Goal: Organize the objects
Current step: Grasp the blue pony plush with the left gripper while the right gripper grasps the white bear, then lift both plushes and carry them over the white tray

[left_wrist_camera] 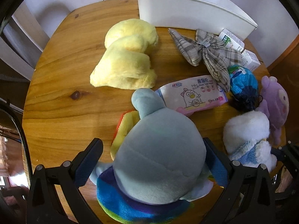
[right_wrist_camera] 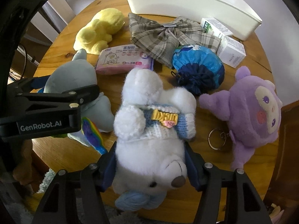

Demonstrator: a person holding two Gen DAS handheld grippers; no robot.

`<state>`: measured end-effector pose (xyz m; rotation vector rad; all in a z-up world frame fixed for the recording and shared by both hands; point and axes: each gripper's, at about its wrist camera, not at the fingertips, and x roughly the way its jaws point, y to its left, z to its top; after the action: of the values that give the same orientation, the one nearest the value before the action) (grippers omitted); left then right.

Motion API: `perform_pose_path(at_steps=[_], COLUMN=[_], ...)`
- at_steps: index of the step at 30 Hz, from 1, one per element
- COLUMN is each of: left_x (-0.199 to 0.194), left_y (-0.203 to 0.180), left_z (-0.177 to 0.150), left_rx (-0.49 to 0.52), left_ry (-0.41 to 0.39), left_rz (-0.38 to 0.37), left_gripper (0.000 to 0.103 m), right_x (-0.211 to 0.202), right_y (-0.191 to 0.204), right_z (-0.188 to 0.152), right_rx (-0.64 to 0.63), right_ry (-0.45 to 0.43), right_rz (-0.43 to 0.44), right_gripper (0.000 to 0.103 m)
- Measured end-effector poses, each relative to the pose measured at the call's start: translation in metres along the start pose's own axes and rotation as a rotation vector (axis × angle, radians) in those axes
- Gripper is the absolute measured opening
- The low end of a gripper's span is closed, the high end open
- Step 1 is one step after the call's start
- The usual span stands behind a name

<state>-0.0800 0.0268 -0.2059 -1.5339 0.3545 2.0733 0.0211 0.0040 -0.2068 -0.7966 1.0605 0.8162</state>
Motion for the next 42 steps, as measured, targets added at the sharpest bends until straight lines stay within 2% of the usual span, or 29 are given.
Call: perform_pose_path(at_steps=[6,11,17,21,22,25,30,31,35,42], left_x=[0.003,-0.005,-0.027,-0.053,-0.056,-0.076,-0.124,-0.136,-0.171,-0.209], left_y=[0.002,-0.001,0.000,0.000,0.005,0.002,-0.006,-0.006,-0.002,0.002], left_z=[-0.001,-0.007,-0.014,-0.023,-0.013,-0.010,-0.022,-0.026,-0.036,-0.035], left_rx=[0.007,0.031,0.064,0.058,0.056,0.055,0.060,0.063,0.062,0.053], left_ry=[0.011,-0.005,-0.038,-0.092,-0.108,-0.163,-0.260,-0.280,-0.330,-0.363], left_rz=[-0.021,-0.050,-0.029,-0.029,-0.032,-0.030,-0.010,-0.003,0.005,-0.015], left_gripper=[0.102,0.087,0.081,0.081,0.081,0.081,0.081,0.081,0.081,0.081], right_x=[0.000,0.001,-0.008,-0.023,-0.028,-0.047,-0.078,-0.086,-0.110,-0.154], right_y=[-0.001,0.000,0.001,0.005,0.006,0.005,0.000,-0.002,-0.015,-0.050], right_z=[-0.004,0.000,-0.002,-0.005,-0.007,-0.013,-0.028,-0.031,-0.039,-0.043], right_rx=[0.002,0.004,0.008,-0.002,-0.004,-0.007,0.008,-0.127,-0.093,-0.021], right_ry=[-0.005,-0.010,-0.035,-0.084,-0.102,-0.156,-0.235,-0.277,-0.333,-0.431], right_rz=[0.006,0.008,0.005,-0.010,-0.013,-0.019,-0.026,-0.008,-0.007,0.021], right_gripper=[0.061,0.059,0.058,0.058,0.058,0.058,0.058,0.058,0.058,0.058])
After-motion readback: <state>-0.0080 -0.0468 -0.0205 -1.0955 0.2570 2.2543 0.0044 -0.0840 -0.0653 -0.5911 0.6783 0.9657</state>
